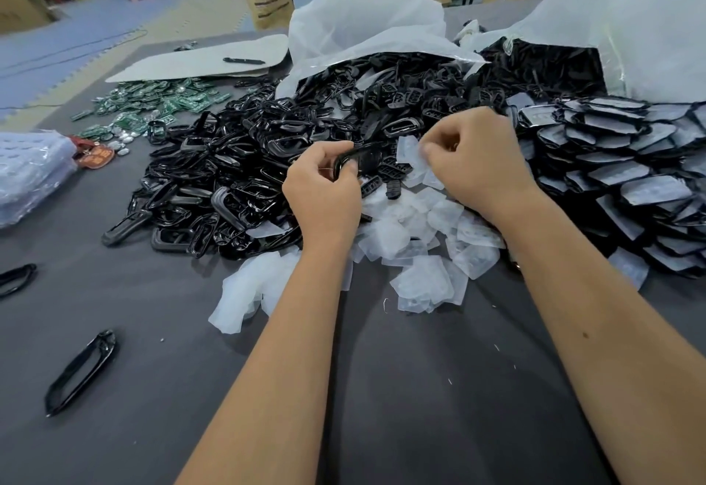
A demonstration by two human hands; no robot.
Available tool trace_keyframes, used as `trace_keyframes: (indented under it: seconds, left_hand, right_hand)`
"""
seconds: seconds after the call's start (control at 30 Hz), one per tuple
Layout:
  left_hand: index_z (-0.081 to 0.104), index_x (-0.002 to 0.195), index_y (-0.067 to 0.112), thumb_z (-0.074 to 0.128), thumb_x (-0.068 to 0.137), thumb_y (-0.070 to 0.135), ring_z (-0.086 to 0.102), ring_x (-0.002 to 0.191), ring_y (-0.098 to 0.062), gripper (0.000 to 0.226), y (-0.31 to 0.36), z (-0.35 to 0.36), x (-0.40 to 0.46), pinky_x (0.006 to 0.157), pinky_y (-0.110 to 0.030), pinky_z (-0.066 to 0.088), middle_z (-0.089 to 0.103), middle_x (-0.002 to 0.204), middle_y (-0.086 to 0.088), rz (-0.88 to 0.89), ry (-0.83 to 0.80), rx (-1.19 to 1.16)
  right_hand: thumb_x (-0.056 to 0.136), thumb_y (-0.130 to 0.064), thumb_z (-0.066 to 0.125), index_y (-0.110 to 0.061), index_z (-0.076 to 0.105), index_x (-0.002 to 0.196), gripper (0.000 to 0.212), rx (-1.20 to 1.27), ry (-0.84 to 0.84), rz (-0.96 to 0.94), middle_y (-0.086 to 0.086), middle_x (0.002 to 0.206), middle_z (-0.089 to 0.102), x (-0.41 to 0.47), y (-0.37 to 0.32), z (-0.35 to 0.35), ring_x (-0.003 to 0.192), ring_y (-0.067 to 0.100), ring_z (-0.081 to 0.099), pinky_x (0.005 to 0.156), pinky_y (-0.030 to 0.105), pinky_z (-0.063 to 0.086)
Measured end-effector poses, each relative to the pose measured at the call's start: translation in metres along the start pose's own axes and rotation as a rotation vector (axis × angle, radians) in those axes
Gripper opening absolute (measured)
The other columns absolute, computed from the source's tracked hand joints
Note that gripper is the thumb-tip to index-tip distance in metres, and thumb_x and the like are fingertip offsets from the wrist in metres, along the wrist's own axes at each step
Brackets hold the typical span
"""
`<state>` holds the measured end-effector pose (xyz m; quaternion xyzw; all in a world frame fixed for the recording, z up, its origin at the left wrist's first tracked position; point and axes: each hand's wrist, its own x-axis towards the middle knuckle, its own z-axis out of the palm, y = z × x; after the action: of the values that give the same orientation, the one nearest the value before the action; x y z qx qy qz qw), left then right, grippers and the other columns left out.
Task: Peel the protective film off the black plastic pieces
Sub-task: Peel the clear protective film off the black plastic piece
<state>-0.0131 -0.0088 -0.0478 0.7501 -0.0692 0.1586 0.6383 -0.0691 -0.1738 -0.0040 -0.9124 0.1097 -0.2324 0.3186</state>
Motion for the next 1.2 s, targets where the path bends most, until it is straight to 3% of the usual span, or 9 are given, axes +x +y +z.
trace_keyframes:
  seconds: [0.13,0.27,0.4,0.53,0.63,0.8,0.97,1.1,1.2]
  left_hand:
    - [0.078,0.093,0.028,0.07,0.082,0.011,0.072,0.085,-0.034,0.021,0.0,0.001,0.0,0.079,-0.052,0.061,0.076,0.091,0.0,-0.054,-0.017,-0.042]
    - [0.079,0.09,0.026,0.069,0.079,0.009,0.071,0.084,-0.036,0.021,0.0,0.002,0.001,0.077,-0.053,0.061,0.077,0.088,0.003,-0.046,-0.039,-0.068]
    - [0.076,0.087,0.026,0.069,0.079,0.005,0.073,0.083,-0.028,0.023,0.002,0.002,0.0,0.079,-0.054,0.061,0.077,0.084,0.002,-0.019,-0.066,-0.084]
    - [0.075,0.088,0.025,0.068,0.081,0.004,0.072,0.084,-0.034,0.023,0.002,0.002,0.0,0.08,-0.055,0.061,0.076,0.083,-0.003,-0.027,-0.077,-0.102]
    - [0.076,0.091,0.02,0.067,0.081,0.005,0.069,0.084,-0.041,0.02,0.001,0.003,0.0,0.078,-0.056,0.06,0.075,0.085,-0.011,-0.012,-0.075,-0.101]
    - [0.076,0.092,0.021,0.066,0.079,0.008,0.068,0.084,-0.042,0.021,0.0,0.003,0.002,0.076,-0.056,0.061,0.076,0.086,-0.008,-0.001,-0.074,-0.11]
    - [0.078,0.096,0.023,0.065,0.079,0.008,0.073,0.082,-0.032,0.026,-0.001,0.003,0.003,0.079,-0.055,0.061,0.077,0.091,0.003,0.003,-0.086,-0.108]
    - [0.08,0.096,0.02,0.071,0.084,0.0,0.069,0.08,-0.041,0.024,-0.003,0.004,0.005,0.074,-0.056,0.061,0.078,0.09,0.002,0.003,-0.115,-0.121]
    - [0.081,0.095,0.015,0.077,0.085,-0.001,0.071,0.066,-0.023,0.019,-0.004,0.004,0.005,0.061,-0.035,0.061,0.078,0.085,0.002,0.0,-0.147,-0.159]
  right_hand:
    - [0.089,0.003,0.073,-0.008,0.07,0.081,0.014,0.906,-0.09,0.244,0.004,0.068,0.065,-0.008,-0.013,0.013,0.055,0.014,0.057,0.046,0.022,0.043]
    - [0.095,0.003,0.066,-0.01,0.056,0.077,0.024,1.244,-0.219,0.279,0.003,0.071,0.066,-0.017,-0.014,0.026,0.059,0.013,0.059,0.045,0.019,0.04]
    - [0.095,0.006,0.057,-0.012,0.048,0.076,0.028,1.271,-0.252,0.247,0.022,0.101,0.068,-0.024,-0.011,0.031,0.06,0.014,0.059,0.046,0.019,0.039]
    - [0.091,0.009,0.049,-0.014,0.039,0.074,0.03,1.277,-0.255,0.191,0.021,0.114,0.075,-0.026,-0.008,0.032,0.057,0.015,0.055,0.043,0.02,0.035]
    - [0.083,0.002,0.054,-0.015,0.041,0.071,0.025,1.268,-0.229,0.2,0.01,0.099,0.074,-0.025,-0.005,0.034,0.056,0.015,0.051,0.043,0.021,0.033]
    - [0.099,-0.022,0.064,-0.01,0.058,0.087,0.018,1.357,-0.24,0.209,0.003,0.08,0.056,-0.021,-0.003,0.041,0.066,0.014,0.054,0.048,0.021,0.041]
    - [0.096,0.003,0.066,-0.008,0.069,0.104,0.014,1.156,-0.095,0.184,0.001,0.075,0.066,-0.021,0.001,0.048,0.069,0.017,0.063,0.058,0.024,0.051]
    - [0.088,-0.003,0.08,-0.01,0.072,0.093,0.012,0.963,0.049,0.118,0.0,0.075,0.074,-0.022,0.0,0.051,0.064,0.013,0.066,0.055,0.022,0.05]
    - [0.089,-0.004,0.079,-0.014,0.076,0.087,0.011,0.924,0.108,0.085,0.0,0.076,0.076,-0.022,0.001,0.053,0.063,0.009,0.067,0.06,0.019,0.053]
